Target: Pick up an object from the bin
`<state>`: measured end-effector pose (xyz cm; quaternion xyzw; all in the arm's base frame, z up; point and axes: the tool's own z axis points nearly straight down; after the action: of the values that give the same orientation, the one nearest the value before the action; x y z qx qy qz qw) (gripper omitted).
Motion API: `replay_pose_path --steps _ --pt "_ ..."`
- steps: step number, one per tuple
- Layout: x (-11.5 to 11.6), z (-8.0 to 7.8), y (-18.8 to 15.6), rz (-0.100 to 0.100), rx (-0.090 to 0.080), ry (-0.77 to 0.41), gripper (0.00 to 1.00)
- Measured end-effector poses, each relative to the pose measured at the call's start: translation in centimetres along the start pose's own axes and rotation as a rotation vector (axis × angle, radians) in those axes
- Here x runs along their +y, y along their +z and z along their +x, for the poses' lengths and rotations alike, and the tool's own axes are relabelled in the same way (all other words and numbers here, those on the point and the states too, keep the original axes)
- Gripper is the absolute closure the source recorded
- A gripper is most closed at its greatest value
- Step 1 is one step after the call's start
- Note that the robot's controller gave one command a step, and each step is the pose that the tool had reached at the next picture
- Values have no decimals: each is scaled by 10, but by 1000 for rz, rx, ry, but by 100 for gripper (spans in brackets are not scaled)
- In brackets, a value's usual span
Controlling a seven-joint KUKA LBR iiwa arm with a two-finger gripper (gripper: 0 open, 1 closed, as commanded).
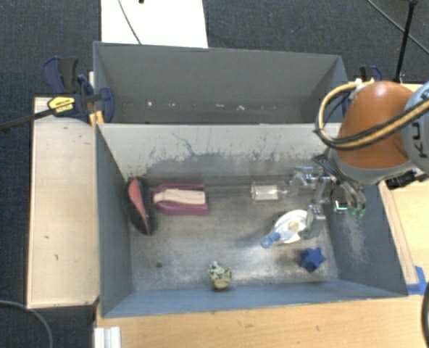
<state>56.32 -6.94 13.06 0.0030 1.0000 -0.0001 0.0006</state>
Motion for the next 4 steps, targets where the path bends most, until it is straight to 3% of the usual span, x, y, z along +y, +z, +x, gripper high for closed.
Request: replay_pose_path --steps 1,2,3,4 --pt "-18 28 61 -3 7 6 0" --pt "-18 26 58 0 -1 0 100" --pt "-7 28 -102 1 -10 -76 100" --pt "-7 29 -97 0 -1 -75 0"
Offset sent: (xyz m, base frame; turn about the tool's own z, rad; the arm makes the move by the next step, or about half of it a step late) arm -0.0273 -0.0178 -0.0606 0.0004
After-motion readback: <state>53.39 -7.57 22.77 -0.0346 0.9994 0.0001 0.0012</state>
